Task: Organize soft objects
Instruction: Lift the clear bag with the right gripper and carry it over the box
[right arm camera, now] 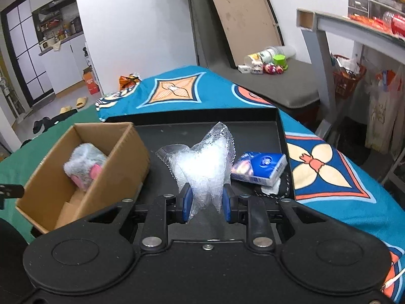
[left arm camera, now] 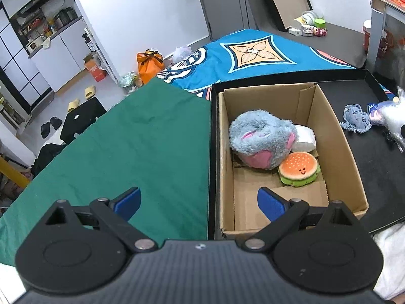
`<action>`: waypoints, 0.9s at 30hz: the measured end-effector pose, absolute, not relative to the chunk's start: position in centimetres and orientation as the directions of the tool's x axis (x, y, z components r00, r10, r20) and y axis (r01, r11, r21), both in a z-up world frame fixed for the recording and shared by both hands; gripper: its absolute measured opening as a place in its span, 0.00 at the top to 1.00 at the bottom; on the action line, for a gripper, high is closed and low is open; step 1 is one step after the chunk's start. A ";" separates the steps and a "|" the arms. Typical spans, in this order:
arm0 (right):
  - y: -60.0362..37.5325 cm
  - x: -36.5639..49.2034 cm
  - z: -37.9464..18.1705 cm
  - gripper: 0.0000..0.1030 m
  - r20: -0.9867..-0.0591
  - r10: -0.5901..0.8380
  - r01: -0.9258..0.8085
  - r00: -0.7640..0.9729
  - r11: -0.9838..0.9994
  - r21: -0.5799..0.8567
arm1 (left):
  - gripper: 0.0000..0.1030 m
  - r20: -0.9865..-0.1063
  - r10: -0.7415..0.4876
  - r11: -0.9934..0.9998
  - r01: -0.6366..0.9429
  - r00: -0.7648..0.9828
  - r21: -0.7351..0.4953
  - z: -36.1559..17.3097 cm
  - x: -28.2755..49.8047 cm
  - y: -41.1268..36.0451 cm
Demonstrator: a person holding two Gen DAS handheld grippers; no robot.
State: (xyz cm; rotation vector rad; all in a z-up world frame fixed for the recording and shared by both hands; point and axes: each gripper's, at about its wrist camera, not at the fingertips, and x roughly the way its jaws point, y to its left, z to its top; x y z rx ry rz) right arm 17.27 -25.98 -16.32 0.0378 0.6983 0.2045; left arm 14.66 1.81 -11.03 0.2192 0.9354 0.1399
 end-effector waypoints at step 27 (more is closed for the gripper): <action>-16.7 15.8 -12.9 0.76 -0.610 0.274 -0.322 0.744 0.946 0.033 | 0.46 -0.819 0.132 0.987 0.006 0.558 0.163 -12.8 14.6 3.1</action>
